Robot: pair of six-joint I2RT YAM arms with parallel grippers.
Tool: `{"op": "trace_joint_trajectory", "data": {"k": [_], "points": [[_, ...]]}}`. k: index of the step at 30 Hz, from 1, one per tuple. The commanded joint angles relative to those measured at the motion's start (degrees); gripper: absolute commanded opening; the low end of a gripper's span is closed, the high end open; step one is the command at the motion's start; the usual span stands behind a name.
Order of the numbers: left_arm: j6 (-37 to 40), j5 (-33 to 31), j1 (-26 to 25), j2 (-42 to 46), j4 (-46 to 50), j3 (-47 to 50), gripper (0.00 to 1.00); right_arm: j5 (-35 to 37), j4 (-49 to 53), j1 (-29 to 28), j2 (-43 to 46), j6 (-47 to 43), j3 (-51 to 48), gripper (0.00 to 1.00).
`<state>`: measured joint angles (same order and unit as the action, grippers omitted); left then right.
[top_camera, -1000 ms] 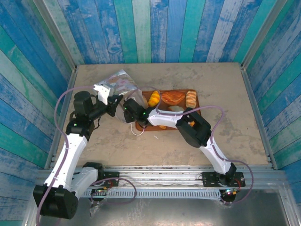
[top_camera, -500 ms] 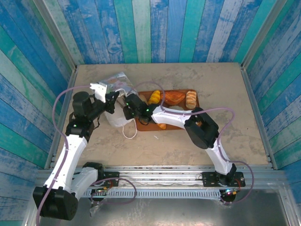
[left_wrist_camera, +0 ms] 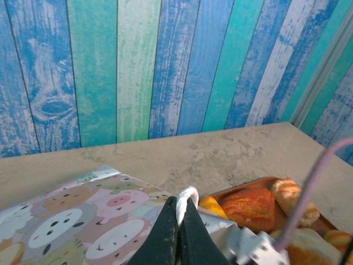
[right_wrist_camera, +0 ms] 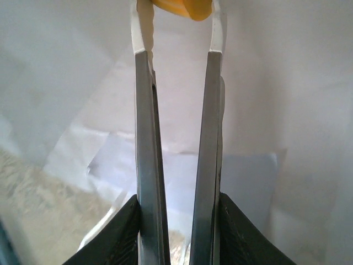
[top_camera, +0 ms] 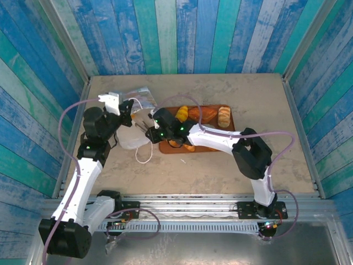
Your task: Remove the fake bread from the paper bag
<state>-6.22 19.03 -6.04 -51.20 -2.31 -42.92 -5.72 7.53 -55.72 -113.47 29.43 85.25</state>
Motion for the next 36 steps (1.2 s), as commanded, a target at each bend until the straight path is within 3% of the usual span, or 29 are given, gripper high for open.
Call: {"op": "trace_joint_trajectory", "data": {"k": [1, 22, 29, 36], "points": [[-0.1, -2.4, 0.1, -0.9, -3.5, -1.4, 0.0, -6.9, -1.2, 0.3, 6.3, 1.4, -1.9, 0.01], [-2.0, -9.9, 0.8, -11.0, -6.7, -8.4, 0.0, -20.8, -3.2, 5.4, 36.9, 8.4, -28.9, 0.01], [-3.1, -9.6, 0.9, -10.9, -8.8, -7.5, 0.0, -23.7, -3.7, 12.5, 49.0, 14.6, -37.8, 0.01], [-4.4, -7.0, 0.9, -10.1, -9.5, -7.3, 0.0, -32.3, -9.4, 22.0, 53.2, 21.2, -45.1, 0.0]]}}
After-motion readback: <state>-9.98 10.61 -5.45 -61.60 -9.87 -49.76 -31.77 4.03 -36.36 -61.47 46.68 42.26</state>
